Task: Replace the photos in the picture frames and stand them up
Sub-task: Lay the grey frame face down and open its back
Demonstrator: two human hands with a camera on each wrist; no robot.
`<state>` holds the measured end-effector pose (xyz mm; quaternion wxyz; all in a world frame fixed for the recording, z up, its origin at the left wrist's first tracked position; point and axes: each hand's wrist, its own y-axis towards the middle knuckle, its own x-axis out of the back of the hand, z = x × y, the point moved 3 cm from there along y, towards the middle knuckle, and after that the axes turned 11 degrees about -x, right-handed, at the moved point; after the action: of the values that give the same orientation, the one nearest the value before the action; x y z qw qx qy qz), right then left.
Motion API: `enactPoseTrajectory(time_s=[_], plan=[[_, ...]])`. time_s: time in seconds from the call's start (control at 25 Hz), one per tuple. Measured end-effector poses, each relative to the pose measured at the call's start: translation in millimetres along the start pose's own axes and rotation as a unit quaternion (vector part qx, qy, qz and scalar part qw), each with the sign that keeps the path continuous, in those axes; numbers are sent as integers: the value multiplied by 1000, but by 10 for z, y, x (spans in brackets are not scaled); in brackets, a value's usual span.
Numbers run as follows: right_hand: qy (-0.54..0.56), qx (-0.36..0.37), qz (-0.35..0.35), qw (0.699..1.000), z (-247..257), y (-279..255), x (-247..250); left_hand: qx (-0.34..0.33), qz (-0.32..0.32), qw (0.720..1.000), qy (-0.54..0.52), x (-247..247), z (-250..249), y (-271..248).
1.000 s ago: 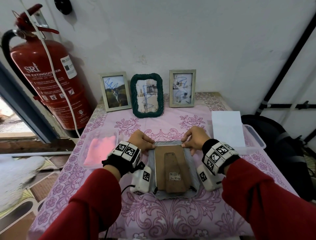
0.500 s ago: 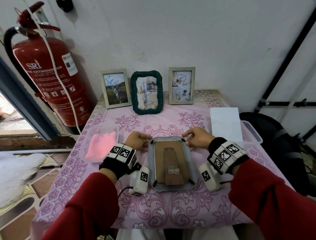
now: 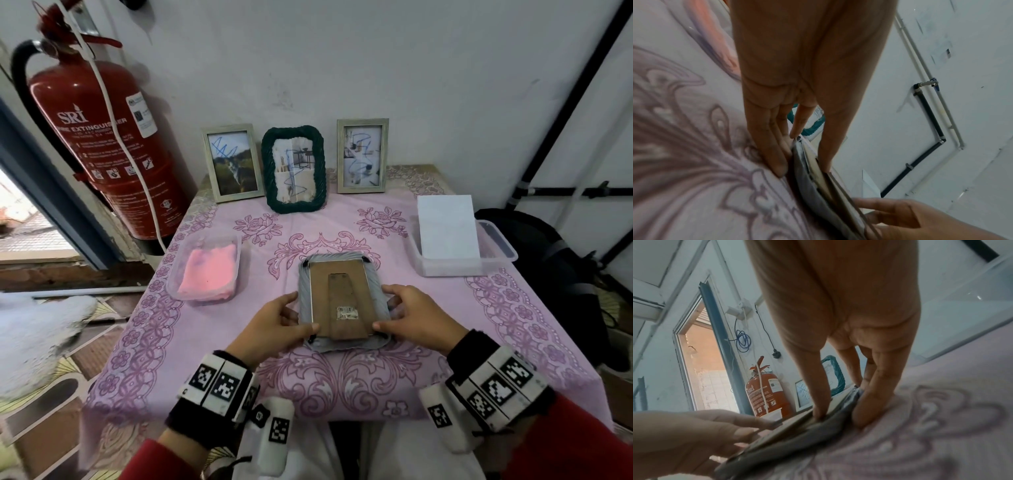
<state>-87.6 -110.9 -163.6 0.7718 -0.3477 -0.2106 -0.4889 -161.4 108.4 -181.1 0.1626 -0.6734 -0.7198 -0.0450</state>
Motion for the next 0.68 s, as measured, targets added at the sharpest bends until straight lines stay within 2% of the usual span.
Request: enactPoseTrajectory(time_s=[0.12,0.28,0.52,0.68], plan=[[1,37,-30,999,-24,-82,-55,-39,-11,998,43,-12,36,-8],[12,41,-60,997,-112,-126,-95,-52,-16,997,50,22,97,12],[55,47,-59,996,-163,-132,-183,-82,-9,996,34,-22,142,15],[82,36,-54,994,-208,-105,-191,-79,-10,997,18,-4,194,28]])
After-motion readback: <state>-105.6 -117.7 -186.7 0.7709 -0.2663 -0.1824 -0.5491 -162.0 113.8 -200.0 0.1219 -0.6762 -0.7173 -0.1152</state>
